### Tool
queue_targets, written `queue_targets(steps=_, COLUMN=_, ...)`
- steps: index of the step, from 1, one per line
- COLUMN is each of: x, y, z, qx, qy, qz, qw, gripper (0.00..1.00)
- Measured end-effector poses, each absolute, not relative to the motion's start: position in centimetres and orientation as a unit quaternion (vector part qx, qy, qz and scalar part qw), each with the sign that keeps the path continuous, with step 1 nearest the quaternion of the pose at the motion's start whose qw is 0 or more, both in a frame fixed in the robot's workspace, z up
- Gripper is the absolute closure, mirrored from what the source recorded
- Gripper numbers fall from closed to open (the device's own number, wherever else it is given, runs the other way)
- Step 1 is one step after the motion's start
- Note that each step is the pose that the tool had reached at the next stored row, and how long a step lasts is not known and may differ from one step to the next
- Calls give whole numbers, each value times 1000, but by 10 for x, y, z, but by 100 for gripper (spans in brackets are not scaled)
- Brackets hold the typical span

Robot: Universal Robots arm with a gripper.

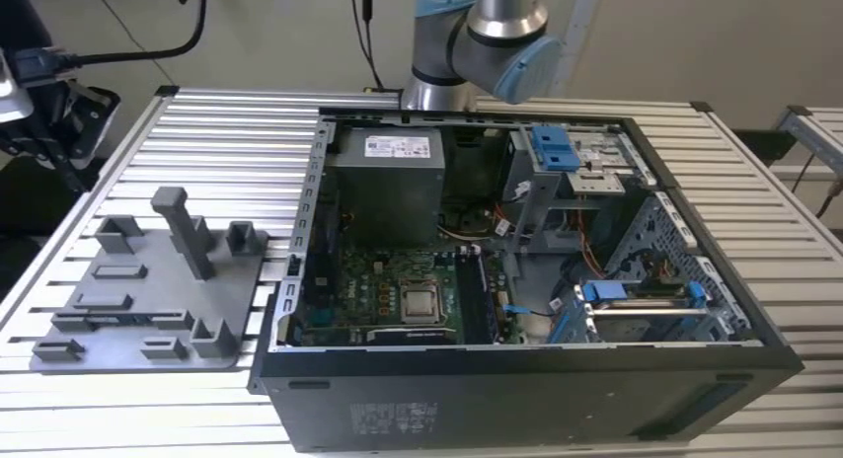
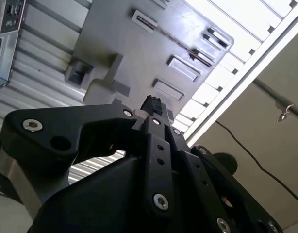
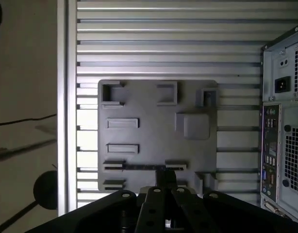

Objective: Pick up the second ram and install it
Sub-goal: 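Pick up the second ram and move it above second insertion slot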

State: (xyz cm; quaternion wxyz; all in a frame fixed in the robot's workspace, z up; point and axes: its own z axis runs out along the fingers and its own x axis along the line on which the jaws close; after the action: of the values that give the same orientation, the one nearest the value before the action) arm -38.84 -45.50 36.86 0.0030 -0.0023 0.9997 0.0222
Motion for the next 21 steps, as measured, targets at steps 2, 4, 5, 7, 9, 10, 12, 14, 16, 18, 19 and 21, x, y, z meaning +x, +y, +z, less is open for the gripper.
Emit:
queue_targets(steps=2, x=-389, y=-455, z=369, qx=-15, qy=1000, qz=22, qw=3, gripper=89)
queue_targets(steps=4, x=-389, y=-455, z=369, qx=-28, qy=999, qz=22, qw=2, gripper=89)
queue_targets(steps=5, x=-389, y=-455, z=369, qx=-34, qy=999, qz=22, qw=2, gripper=89)
queue_targets(steps=7, x=-389, y=-455, z=369, qx=-40, qy=999, qz=22, qw=2, gripper=89)
queue_targets(steps=9, x=-389, y=-455, z=369, qx=-40, qy=999, qz=22, qw=2, gripper=89)
queue_targets(steps=10, x=-389, y=-455, z=369, qx=-40, qy=999, qz=22, qw=2, gripper=89)
queue_targets(steps=12, x=-389, y=-455, z=369, qx=-40, qy=999, qz=22, qw=2, gripper=89)
queue_targets(steps=14, x=-389, y=-455, z=369, qx=-40, qy=999, qz=22, qw=2, gripper=89)
queue_targets(steps=16, x=-389, y=-455, z=369, qx=-40, qy=999, qz=22, qw=2, gripper=89)
queue_targets(steps=18, x=-389, y=-455, z=369, qx=-40, qy=999, qz=22, qw=2, gripper=89)
queue_targets(steps=19, x=-389, y=-455, z=369, qx=-40, qy=999, qz=22, qw=2, gripper=89)
queue_targets(steps=21, x=-389, y=-455, z=369, qx=-41, qy=999, qz=22, qw=2, gripper=89)
